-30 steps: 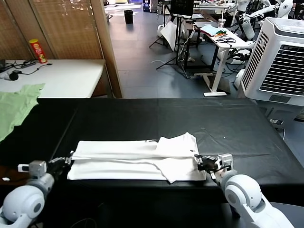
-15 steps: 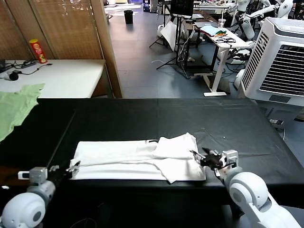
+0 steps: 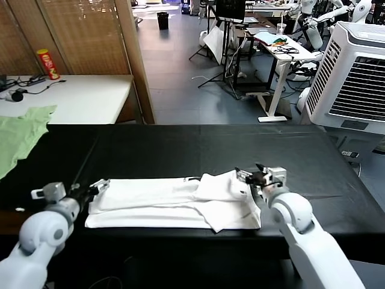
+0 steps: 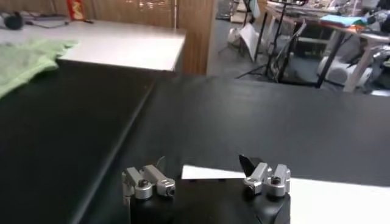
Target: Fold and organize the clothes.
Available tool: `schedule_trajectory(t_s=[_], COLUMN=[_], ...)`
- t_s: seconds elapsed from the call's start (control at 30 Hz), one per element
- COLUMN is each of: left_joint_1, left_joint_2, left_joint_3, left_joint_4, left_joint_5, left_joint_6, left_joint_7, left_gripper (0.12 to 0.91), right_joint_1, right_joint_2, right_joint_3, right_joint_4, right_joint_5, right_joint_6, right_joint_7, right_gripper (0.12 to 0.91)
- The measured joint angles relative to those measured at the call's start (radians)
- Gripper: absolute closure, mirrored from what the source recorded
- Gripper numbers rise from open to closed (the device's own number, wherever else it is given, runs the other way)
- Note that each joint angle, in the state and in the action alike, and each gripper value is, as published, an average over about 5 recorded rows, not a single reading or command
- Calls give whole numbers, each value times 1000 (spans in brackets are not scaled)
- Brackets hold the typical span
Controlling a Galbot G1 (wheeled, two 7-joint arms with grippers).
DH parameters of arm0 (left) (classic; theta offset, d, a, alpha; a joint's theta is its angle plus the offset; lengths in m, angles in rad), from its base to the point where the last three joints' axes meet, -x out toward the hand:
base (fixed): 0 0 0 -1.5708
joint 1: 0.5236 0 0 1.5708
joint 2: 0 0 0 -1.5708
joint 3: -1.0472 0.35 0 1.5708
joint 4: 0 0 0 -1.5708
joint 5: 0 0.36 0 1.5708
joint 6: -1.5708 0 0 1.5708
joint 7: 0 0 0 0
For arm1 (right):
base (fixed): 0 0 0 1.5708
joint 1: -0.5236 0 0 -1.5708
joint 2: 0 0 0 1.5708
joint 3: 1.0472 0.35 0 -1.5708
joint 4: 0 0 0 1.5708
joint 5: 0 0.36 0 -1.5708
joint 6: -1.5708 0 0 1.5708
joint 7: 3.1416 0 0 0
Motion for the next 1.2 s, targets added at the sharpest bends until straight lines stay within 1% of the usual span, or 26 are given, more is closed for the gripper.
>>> schedule_trajectory(t_s=[0.13, 0.2, 0.23, 0.33, 0.37, 0.43, 0.47, 0.57, 0.6, 0.63, 0.67, 0.77, 0.87, 0.93, 1.0, 1.07, 1.1, 1.17, 1.2], left_joint_1=[-26, -32, -34, -33, -31, -30, -30, -34, -36, -38, -40, -45, -53, -59, -66, -74, -77, -80, -79], left_joint_2=[-10, -13, -14, -17, -17, -19, -21, -28, -31, -34, -37, -52, -69, -79, -87, -93, -95, -96, -95], left_joint_3=[13, 15, 16, 16, 16, 17, 17, 17, 17, 17, 17, 21, 28, 31, 34, 38, 39, 39, 39], left_joint_4=[56, 77, 86, 100, 103, 109, 112, 123, 125, 128, 130, 139, 147, 152, 157, 161, 163, 162, 160], left_joint_5=[0, 1, 1, 1, 1, 1, 0, -14, -17, -17, -9, 49, 118, 145, 163, 177, 183, 193, 195], left_joint_6=[2, 3, 3, 6, 6, 6, 6, 7, 6, 2, -4, -42, -78, -88, -92, -95, -96, -97, -97], left_joint_7=[23, 31, 33, 40, 43, 47, 48, 50, 50, 51, 52, 67, 79, 79, 80, 88, 93, 101, 103], left_gripper=[244, 291, 329, 484, 534, 635, 685, 843, 868, 895, 906, 905, 904, 904, 904, 904, 904, 879, 850], right_joint_1=[21, 28, 29, 32, 32, 31, 30, 24, 21, 17, 13, -1, -15, -21, -25, -30, -34, -41, -46], right_joint_2=[29, 40, 45, 56, 58, 63, 65, 72, 75, 78, 81, 93, 102, 105, 106, 103, 100, 93, 88], right_joint_3=[-15, -20, -21, -24, -25, -25, -25, -24, -23, -21, -19, -10, 0, 5, 9, 12, 13, 16, 18], right_joint_4=[-50, -66, -73, -85, -88, -91, -92, -94, -93, -93, -92, -90, -90, -89, -85, -78, -73, -60, -53], right_joint_5=[-14, -19, -20, -24, -25, -30, -33, -50, -60, -71, -84, -123, -146, -149, -147, -141, -137, -129, -124], right_joint_6=[0, 0, 0, -1, 0, 1, 2, 16, 23, 33, 42, 73, 95, 100, 100, 95, 91, 82, 78], right_joint_7=[-5, -6, -6, -6, -6, -5, -4, 6, 12, 20, 29, 56, 72, 72, 62, 48, 41, 32, 30], right_gripper=[231, 260, 288, 423, 487, 587, 654, 810, 850, 872, 894, 899, 899, 899, 897, 866, 833, 738, 688])
